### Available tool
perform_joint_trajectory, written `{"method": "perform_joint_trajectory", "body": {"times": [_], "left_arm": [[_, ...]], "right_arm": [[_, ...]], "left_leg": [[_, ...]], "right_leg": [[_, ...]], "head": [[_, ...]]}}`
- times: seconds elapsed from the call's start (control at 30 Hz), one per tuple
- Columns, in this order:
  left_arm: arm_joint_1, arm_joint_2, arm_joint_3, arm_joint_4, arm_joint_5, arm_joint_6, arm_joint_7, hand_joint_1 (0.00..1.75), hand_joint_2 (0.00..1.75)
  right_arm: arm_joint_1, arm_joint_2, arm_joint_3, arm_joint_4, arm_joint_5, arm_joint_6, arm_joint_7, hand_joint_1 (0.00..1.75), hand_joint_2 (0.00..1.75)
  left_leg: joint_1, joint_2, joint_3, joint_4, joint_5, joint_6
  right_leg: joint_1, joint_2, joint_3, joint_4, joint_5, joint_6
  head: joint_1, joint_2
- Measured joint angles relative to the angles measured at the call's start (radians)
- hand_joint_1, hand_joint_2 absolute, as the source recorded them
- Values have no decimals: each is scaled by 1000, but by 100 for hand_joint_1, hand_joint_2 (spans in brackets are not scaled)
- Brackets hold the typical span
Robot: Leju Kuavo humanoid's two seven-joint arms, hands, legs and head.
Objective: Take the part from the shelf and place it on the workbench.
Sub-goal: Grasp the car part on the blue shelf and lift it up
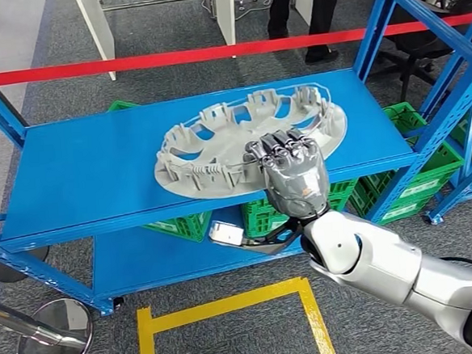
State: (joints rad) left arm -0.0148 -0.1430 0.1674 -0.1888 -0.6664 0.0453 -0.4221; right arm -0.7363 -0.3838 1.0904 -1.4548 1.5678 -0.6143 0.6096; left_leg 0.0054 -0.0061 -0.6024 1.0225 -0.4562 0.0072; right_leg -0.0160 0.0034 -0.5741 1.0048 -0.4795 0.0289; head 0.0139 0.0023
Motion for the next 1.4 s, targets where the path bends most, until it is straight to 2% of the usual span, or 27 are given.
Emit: {"method": "perform_joint_trajectory", "body": {"times": [0.27,0.9,1.0,1.03,1.07,1.1,1.13,1.2,1.23,1.27,1.3,1.33,1.4], "left_arm": [[-1,3,10,0,2,1,1,0,0],[-4,5,12,0,5,0,4,0,0],[-8,6,13,0,2,0,4,0,0],[-10,6,13,0,1,0,4,0,0],[-10,6,13,0,0,0,4,0,0],[-10,6,14,0,-2,0,4,0,0],[-10,7,14,0,-5,0,4,0,0],[-13,7,17,0,-8,3,7,0,0],[-16,7,19,0,-8,4,12,0,0],[-19,7,22,0,-8,6,17,0,0],[-22,7,25,0,-9,7,22,0,0],[-23,7,28,0,-10,8,27,0,0],[-25,8,32,0,-12,9,33,0,0]], "right_arm": [[-12,-22,7,-66,0,4,0,175,175],[-10,-29,5,-83,-1,-18,-1,175,175],[31,-26,-31,-103,0,-40,-53,175,175],[72,-18,-67,-119,0,-43,-112,175,175],[133,5,-122,-144,0,-44,-206,175,175],[213,53,-200,-175,0,-45,-342,175,175],[301,121,-294,-209,0,-45,-518,175,175],[437,271,-493,-268,1,-46,-956,175,175],[477,333,-580,-291,1,-46,-1173,175,175],[505,379,-652,-310,1,-46,-1339,175,175],[531,419,-709,-326,1,-46,-1444,175,175],[555,452,-752,-338,1,-46,-1480,175,175],[587,502,-811,-357,1,-46,-1411,175,175]], "left_leg": [[0,0,0,0,0,0],[0,0,0,0,0,0],[0,-1,0,0,0,0],[0,-2,0,0,0,0],[1,-4,0,0,0,0],[2,-5,-1,0,0,0],[2,-5,-2,0,-1,0],[2,-6,-4,1,-1,0],[1,-6,-4,2,-2,0],[1,-7,-4,3,-3,1],[1,-8,-4,4,-4,3],[1,-9,-4,4,-4,4],[-2,-9,-4,7,-5,7]], "right_leg": [[0,0,0,0,0,0],[0,0,0,0,0,0],[0,-1,0,0,0,0],[0,-3,1,0,0,0],[1,-4,2,0,-1,0],[2,-5,2,0,-2,0],[3,-5,1,0,-2,-1],[2,-6,-3,1,-3,-1],[1,-7,-3,1,-4,-1],[0,-9,-2,0,-5,0],[0,-10,-1,0,-6,1],[0,-11,1,0,-6,2],[-2,-10,1,0,-5,5]], "head": [[0,0],[0,0],[0,0],[0,0],[1,0],[2,0],[2,0],[1,0],[1,0],[1,0],[1,0],[2,0],[1,0]]}}
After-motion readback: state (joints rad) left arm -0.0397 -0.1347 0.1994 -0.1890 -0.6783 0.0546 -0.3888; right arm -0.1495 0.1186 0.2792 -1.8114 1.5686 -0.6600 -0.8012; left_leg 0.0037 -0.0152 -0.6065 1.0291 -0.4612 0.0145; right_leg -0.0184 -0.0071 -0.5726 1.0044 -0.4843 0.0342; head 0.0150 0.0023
